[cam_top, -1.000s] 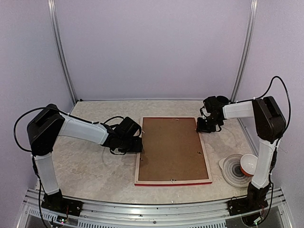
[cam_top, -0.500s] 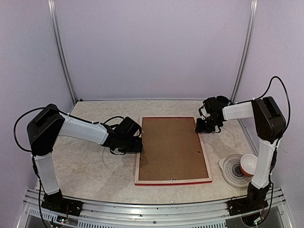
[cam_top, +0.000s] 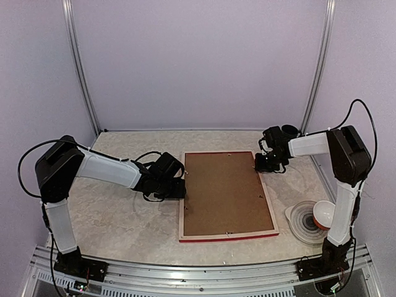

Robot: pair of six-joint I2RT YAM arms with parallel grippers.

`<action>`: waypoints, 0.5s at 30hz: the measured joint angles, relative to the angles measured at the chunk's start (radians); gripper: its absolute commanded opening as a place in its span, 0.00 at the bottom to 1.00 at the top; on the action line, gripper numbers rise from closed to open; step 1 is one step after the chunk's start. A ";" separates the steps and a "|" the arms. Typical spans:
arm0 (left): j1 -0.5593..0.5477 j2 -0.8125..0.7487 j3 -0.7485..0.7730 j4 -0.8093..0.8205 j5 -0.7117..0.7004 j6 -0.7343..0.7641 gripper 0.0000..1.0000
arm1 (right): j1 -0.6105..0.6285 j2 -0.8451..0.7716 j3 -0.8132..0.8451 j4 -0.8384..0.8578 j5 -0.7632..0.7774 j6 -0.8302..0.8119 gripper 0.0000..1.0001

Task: Put the photo into the frame
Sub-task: Press the fastener onto the backboard.

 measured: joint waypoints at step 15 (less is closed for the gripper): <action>0.000 0.000 0.000 -0.002 -0.002 0.003 0.61 | 0.000 0.032 0.053 -0.026 -0.038 -0.009 0.31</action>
